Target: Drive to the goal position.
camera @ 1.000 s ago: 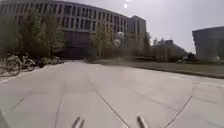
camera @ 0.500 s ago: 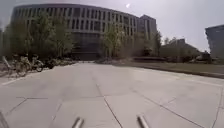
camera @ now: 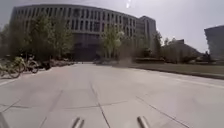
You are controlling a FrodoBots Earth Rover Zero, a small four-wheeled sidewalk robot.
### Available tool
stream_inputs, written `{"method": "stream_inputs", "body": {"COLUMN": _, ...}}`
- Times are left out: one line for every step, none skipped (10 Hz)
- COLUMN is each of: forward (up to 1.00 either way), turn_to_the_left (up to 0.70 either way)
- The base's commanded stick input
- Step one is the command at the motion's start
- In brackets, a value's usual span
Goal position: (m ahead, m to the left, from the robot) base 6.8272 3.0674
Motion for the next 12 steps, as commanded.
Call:
{"method": "stream_inputs", "body": {"forward": 0.70, "turn_to_the_left": 0.00}}
{"method": "stream_inputs", "body": {"forward": 0.70, "turn_to_the_left": 0.00}}
{"method": "stream_inputs", "body": {"forward": 0.70, "turn_to_the_left": 0.00}}
{"method": "stream_inputs", "body": {"forward": 0.70, "turn_to_the_left": 0.00}}
{"method": "stream_inputs", "body": {"forward": 0.70, "turn_to_the_left": 0.00}}
{"method": "stream_inputs", "body": {"forward": 0.70, "turn_to_the_left": 0.00}}
{"method": "stream_inputs", "body": {"forward": 0.70, "turn_to_the_left": 0.00}}
{"method": "stream_inputs", "body": {"forward": 0.70, "turn_to_the_left": 0.00}}
{"method": "stream_inputs", "body": {"forward": 0.70, "turn_to_the_left": 0.00}}
{"method": "stream_inputs", "body": {"forward": 0.70, "turn_to_the_left": 0.00}}
{"method": "stream_inputs", "body": {"forward": 0.70, "turn_to_the_left": 0.00}}
{"method": "stream_inputs", "body": {"forward": 0.70, "turn_to_the_left": 0.00}}
